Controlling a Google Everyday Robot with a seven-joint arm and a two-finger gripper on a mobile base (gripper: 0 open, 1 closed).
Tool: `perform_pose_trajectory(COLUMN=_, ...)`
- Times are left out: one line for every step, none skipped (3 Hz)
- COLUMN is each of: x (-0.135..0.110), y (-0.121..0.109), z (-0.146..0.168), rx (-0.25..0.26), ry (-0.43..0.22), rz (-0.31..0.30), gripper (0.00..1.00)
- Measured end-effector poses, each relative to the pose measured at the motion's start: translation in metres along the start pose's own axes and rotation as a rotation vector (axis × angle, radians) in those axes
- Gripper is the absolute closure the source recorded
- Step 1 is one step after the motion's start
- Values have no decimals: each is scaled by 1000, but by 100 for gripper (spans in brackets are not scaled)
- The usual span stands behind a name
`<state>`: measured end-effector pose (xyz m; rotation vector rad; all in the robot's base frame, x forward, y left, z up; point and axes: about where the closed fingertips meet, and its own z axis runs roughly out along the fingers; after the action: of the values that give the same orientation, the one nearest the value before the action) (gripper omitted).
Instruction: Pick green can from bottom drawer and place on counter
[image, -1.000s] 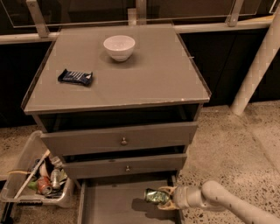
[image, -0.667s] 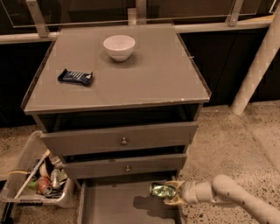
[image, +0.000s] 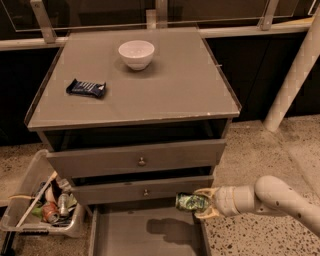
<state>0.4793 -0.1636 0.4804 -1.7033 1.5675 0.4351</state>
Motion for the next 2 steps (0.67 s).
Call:
perform_pose_trajectory(x=-2, y=0, z=-2, rx=0, ry=1, rz=-5, gripper=100)
perform_pose_trajectory(x=-36, y=4, z=-23, rx=10, ry=12, rz=-78, gripper=100)
